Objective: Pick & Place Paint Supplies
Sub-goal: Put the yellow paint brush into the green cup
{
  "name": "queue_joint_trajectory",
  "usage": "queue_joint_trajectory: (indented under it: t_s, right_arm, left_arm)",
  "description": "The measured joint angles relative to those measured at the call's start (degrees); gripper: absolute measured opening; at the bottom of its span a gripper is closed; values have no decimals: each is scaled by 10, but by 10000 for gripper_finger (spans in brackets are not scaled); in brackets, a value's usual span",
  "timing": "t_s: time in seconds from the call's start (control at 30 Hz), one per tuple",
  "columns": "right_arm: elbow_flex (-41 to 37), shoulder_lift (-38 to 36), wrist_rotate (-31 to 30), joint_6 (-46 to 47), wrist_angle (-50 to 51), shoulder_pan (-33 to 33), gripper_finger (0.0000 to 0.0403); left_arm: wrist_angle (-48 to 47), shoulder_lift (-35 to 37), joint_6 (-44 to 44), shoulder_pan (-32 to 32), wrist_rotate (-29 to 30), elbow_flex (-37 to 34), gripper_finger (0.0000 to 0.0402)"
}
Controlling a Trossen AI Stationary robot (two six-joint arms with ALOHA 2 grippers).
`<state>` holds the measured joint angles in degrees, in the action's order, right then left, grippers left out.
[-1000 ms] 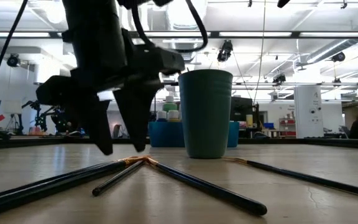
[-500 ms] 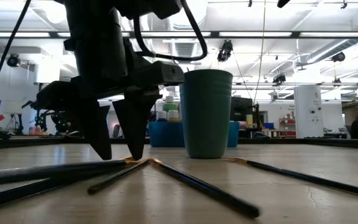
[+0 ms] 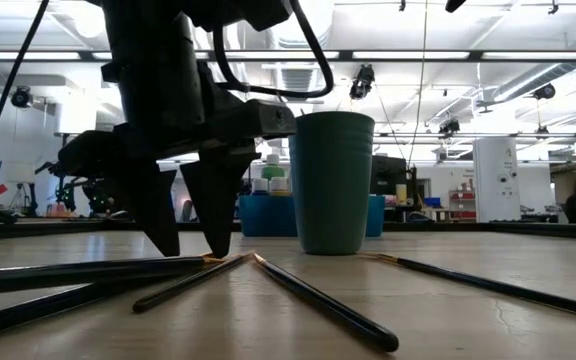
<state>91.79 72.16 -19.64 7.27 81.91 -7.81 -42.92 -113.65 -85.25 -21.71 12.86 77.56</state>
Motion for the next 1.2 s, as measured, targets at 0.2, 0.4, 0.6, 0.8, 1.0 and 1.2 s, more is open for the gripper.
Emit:
queue_joint_trajectory:
  t_s: [0.2,0.4,0.6,0.8,1.0,1.2]
  right_arm:
    - [0,0,0,-2,0,0,8]
    - [0,0,0,-4,0,0,8]
    - [0,0,0,-4,0,0,8]
    - [0,0,0,-5,1,0,8]
    - [0,0,0,-5,1,0,8]
    - [0,0,0,-5,1,0,8]
  left_arm:
    - [-4,0,1,0,1,-1,201]
    - [1,0,7,0,1,-1,141]
    - [3,-1,14,0,-4,-1,100]
    - [2,-1,22,0,-10,-1,81]
    - [0,0,33,0,-14,-1,58]
    - [-2,1,54,-1,-16,1,12]
